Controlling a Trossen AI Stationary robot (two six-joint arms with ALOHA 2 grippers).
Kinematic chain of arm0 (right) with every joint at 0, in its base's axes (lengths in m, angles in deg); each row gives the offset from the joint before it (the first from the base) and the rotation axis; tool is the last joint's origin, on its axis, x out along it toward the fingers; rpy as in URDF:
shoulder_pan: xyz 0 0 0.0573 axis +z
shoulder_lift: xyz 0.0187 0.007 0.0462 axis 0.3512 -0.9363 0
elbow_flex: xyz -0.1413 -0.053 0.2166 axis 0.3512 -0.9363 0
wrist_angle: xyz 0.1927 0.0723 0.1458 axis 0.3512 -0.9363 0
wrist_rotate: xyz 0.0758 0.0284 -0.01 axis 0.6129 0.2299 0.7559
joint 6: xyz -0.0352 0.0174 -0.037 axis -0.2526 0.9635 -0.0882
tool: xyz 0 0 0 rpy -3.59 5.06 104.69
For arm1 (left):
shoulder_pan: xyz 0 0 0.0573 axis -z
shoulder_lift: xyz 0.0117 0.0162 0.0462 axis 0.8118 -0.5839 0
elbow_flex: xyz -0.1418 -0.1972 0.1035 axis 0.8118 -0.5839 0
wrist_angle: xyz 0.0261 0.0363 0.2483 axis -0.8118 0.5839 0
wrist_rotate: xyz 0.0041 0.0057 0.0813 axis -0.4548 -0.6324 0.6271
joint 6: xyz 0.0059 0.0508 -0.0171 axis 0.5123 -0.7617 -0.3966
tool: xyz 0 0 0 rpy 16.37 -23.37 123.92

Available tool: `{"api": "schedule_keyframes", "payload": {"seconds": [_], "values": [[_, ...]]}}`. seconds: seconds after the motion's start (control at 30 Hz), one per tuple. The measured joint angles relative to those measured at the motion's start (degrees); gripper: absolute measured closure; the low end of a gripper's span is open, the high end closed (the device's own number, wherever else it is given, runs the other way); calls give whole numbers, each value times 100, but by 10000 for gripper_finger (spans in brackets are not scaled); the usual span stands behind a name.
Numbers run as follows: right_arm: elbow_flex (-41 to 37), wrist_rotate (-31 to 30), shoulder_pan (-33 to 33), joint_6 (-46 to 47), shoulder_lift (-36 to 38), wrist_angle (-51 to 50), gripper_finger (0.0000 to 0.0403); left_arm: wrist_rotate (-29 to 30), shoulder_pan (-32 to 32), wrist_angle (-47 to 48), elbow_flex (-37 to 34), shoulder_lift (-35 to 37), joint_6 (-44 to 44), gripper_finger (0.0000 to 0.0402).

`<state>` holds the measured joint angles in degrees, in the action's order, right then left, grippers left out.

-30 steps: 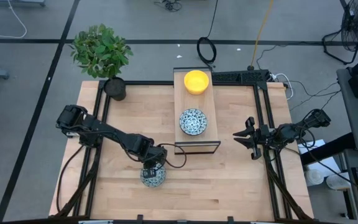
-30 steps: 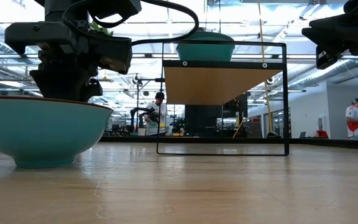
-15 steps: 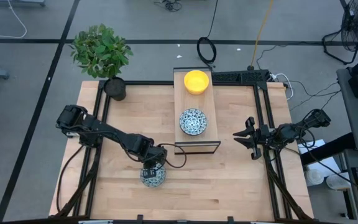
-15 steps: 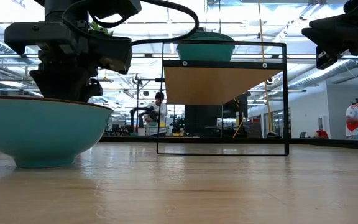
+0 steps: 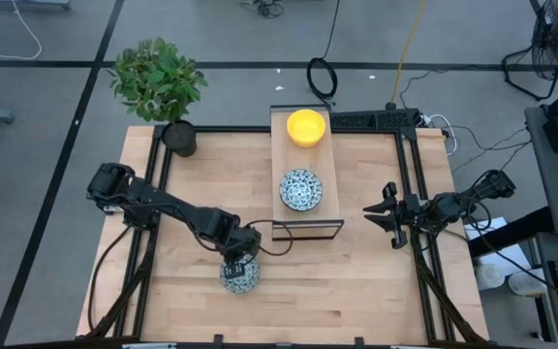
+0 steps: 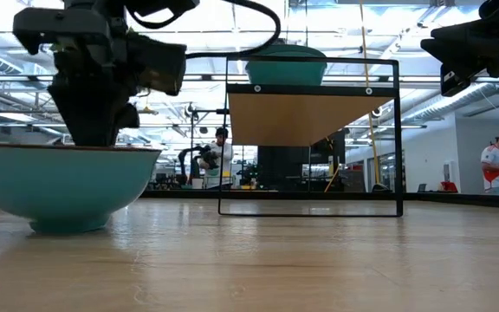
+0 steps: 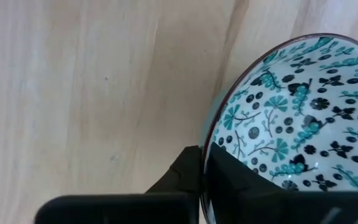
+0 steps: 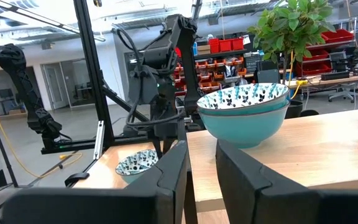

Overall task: Pick & Place Mini bowls
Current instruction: Stack the blue patterned bowl on top of the blue patterned bowl on the shelf

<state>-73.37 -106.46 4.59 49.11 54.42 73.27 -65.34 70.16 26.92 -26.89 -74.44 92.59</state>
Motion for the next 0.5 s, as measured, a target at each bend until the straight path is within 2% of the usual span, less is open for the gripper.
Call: {"api": "schedule_keyframes", "payload": {"seconds": [0.23, 0.5], "values": [[0, 2, 0, 2, 0, 1, 328, 140, -9, 942, 804, 50, 191, 384], [0, 2, 2, 2, 0, 2, 328, 325, -141, 2081, 2245, 52, 106, 385]]}}
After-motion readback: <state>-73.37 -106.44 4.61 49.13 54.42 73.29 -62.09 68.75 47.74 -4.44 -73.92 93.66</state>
